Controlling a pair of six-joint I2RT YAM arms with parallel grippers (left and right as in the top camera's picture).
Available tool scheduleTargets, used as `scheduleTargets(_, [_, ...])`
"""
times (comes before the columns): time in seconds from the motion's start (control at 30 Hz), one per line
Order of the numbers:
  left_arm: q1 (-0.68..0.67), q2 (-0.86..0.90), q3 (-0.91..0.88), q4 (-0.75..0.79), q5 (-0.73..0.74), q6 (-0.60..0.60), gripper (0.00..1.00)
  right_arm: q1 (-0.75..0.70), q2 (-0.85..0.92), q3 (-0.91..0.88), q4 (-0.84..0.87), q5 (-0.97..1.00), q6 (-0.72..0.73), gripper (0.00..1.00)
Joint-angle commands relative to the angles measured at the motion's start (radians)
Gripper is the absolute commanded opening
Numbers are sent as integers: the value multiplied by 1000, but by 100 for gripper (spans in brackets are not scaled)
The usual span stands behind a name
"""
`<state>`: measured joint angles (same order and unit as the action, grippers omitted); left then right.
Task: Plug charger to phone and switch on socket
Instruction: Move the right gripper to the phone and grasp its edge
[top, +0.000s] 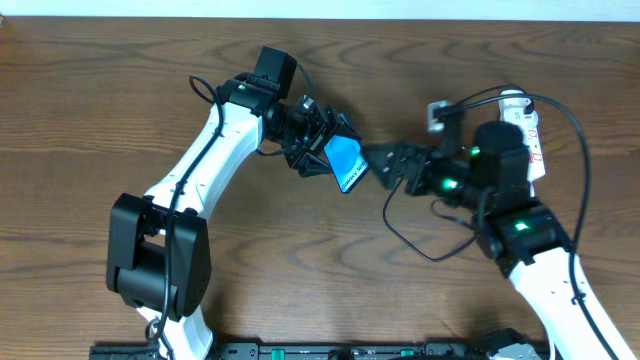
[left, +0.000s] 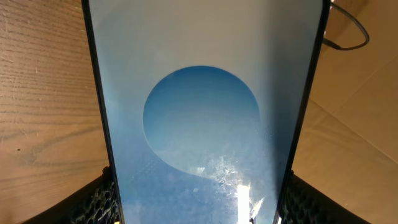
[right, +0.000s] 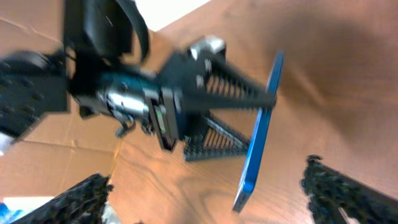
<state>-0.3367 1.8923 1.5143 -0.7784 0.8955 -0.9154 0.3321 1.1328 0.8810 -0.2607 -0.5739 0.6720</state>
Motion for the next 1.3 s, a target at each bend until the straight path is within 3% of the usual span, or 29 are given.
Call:
scheduleTargets(0.0, [5, -31, 4, 3, 35, 13, 66, 132, 5, 13, -47, 228, 9, 99])
scheduleTargets(0.1, [5, -31, 4, 3, 35, 13, 66, 244, 5, 13, -86, 497, 109, 99])
scheduleTargets(0.27, [5, -31, 4, 3, 35, 13, 66, 385, 41, 13, -97, 843, 245, 79])
scheduleTargets(0.4, [5, -31, 4, 3, 36, 13, 66, 418, 127, 13, -89, 856, 327, 73])
scheduleTargets(0.67, [5, -31, 4, 3, 36, 13, 66, 418, 244, 13, 41, 853, 327, 63])
scheduleTargets(1.27, [5, -31, 4, 3, 36, 13, 66, 418, 259, 13, 93, 813, 327, 6])
